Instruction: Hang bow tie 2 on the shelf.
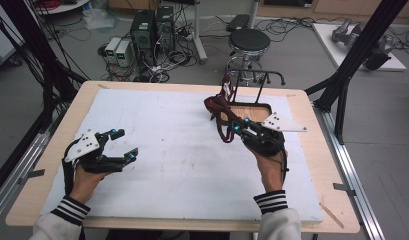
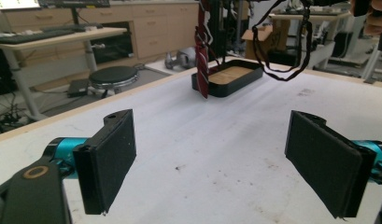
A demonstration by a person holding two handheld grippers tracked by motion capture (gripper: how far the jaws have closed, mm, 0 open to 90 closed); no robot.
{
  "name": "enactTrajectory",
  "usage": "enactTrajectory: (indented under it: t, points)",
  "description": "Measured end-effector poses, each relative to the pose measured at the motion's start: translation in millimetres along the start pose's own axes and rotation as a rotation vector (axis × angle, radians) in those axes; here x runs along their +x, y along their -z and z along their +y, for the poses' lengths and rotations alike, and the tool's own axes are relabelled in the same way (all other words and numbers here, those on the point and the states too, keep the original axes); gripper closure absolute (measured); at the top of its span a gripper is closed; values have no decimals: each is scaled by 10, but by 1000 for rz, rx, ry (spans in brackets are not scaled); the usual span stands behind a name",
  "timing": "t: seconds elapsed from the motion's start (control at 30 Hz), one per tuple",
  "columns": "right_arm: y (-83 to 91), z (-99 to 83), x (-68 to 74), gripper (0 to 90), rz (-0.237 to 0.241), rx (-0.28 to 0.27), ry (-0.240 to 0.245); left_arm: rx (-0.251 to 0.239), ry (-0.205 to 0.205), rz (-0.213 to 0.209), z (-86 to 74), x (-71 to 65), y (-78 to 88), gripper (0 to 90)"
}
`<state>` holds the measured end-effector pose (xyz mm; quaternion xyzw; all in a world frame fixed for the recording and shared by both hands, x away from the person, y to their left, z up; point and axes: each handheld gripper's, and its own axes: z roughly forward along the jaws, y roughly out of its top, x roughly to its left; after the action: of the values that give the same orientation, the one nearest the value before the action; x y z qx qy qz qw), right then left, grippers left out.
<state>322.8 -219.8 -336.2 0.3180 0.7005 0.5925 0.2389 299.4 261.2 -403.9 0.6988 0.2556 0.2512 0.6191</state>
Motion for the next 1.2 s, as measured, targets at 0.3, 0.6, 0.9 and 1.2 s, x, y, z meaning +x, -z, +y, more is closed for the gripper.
enactTrajectory:
  t: [0.3, 0.6, 0.9, 1.2]
  points:
    - [173, 45, -202, 779, -99, -63, -24, -30, 13, 49, -151, 24, 186, 169]
    - [296, 73, -388, 779, -190, -99, -38, -35, 14, 64, -222, 5, 194, 170]
    - [292, 117, -528, 779, -235, -132, -59, -37, 19, 66, -239, 11, 177, 171]
    - [253, 127, -631, 779, -271, -164, -69, -39, 20, 62, -243, 17, 172, 171]
